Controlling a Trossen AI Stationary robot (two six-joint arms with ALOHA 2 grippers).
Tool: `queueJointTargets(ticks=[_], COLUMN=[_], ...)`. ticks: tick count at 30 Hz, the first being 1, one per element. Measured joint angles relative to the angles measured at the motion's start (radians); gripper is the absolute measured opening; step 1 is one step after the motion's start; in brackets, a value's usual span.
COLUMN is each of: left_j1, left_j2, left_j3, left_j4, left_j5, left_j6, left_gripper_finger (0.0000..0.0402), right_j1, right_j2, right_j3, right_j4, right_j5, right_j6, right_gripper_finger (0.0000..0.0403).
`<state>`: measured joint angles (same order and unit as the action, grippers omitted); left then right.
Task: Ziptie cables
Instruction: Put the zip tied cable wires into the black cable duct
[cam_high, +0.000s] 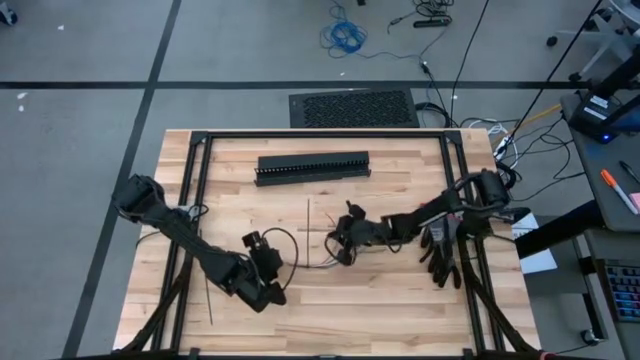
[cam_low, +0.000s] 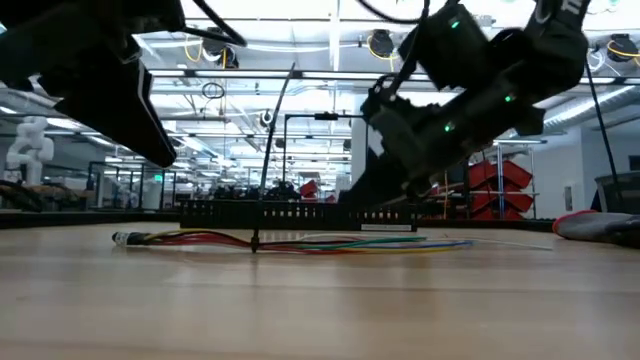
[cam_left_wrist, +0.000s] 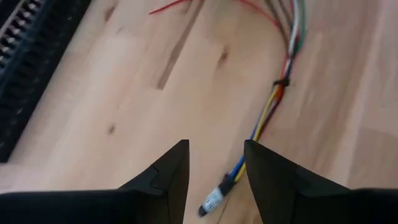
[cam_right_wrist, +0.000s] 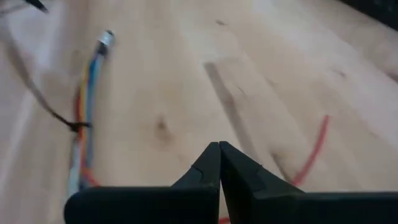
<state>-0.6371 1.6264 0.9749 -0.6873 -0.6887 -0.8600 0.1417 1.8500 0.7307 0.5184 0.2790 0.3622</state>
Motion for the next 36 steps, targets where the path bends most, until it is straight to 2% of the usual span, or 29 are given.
queueJointTargets(ticks=[4,8,14,22,27,31,36], left_j1=[0.0,-0.007,-0.035,-0.073,-0.072,-0.068,-0.039], left_j2=[-0.002,-0.002,-0.002,-0.002,-0.002,-0.002,-0.003], left_j3=[0.0,0.0,0.0,0.0,0.0,0.0,0.0], left_j4=[-0.1,-0.227,-0.33,-0.364,-0.392,-0.44,-0.475], left_j5=[-0.005,-0.054,-0.074,-0.075,-0.085,-0.12,-0.203], left_j6=[-0.073,-0.166,-0.279,-0.333,-0.338,-0.363,-0.365], left_gripper_finger=[0.0152,0.0152,0.0152,0.0152,0.0152,0.0152,0.0152], right_j1=[-0.044,-0.063,-0.035,0.139,0.283,0.368,0.362], right_j2=[0.0,0.0,-0.005,-0.017,-0.077,-0.141,-0.218], right_j3=[0.002,0.003,0.009,0.005,0.0,-0.001,0.0], right_j4=[-0.066,-0.136,-0.224,-0.296,-0.371,-0.416,-0.435], right_j5=[-0.024,-0.05,-0.034,0.075,0.107,0.236,0.387], right_j6=[0.0,0.008,0.061,0.228,0.328,0.364,0.305], right_gripper_finger=[0.0,0.0,0.0,0.0,0.0,0.0,0.0])
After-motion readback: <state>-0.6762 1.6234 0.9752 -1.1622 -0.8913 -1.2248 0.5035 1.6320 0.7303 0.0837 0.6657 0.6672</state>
